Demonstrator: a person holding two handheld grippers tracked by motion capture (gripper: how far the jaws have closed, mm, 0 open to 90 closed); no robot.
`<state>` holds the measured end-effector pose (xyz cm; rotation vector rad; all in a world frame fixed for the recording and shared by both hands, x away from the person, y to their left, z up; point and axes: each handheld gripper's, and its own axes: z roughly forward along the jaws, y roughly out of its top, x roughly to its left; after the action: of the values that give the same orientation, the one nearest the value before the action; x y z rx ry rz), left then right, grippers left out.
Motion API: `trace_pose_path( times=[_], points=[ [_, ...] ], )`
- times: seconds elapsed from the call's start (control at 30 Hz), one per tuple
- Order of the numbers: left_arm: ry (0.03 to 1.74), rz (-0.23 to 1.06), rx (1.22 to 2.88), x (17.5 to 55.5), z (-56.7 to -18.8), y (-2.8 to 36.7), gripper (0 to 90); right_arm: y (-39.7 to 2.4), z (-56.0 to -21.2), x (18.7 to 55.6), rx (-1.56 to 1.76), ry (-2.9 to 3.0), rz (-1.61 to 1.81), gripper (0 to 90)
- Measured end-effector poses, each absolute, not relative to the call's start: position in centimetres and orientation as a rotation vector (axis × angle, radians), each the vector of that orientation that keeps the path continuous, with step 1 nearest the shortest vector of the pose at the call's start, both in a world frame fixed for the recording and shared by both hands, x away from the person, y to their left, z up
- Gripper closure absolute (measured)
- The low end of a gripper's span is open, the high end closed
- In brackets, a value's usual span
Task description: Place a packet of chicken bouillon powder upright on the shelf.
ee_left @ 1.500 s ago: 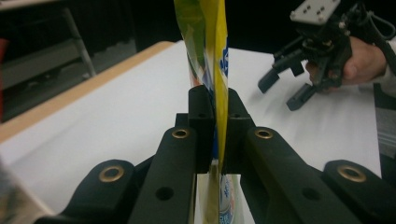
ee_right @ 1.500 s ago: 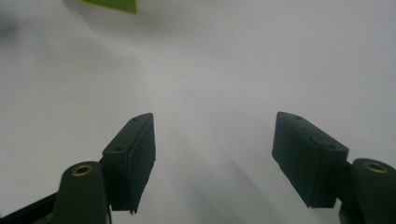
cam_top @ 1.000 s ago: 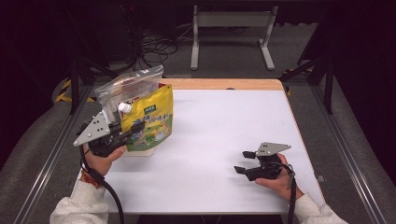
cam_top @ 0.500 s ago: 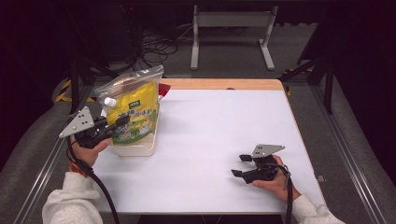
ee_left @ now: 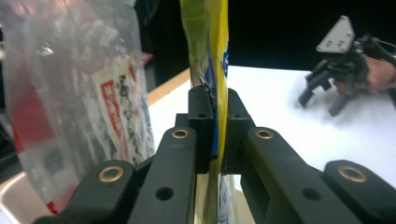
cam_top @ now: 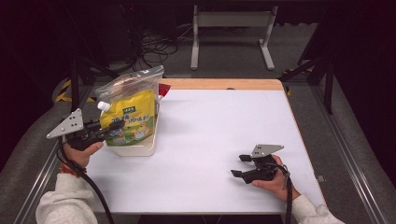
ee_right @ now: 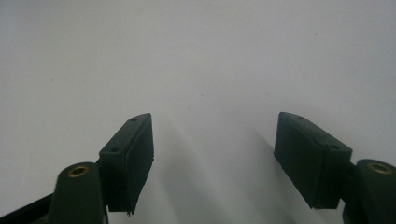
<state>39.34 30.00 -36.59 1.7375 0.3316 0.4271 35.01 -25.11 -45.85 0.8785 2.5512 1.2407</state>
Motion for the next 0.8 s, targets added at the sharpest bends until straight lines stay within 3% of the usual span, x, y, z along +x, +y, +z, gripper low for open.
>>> trace_pose_path(
  times=[0.2, 0.8],
  points=[
    [0.333, 0.371, 1.742, 40.1, -37.5, 30.1, 85.8, -25.1, -45.9, 34.9, 0.876, 2.554, 1.236, 28.3],
    [0.437, 0.397, 1.783, 40.5, -40.1, 30.4, 85.4, -25.1, -45.8, 34.8, 0.873, 2.553, 1.241, 28.0]
  ],
)
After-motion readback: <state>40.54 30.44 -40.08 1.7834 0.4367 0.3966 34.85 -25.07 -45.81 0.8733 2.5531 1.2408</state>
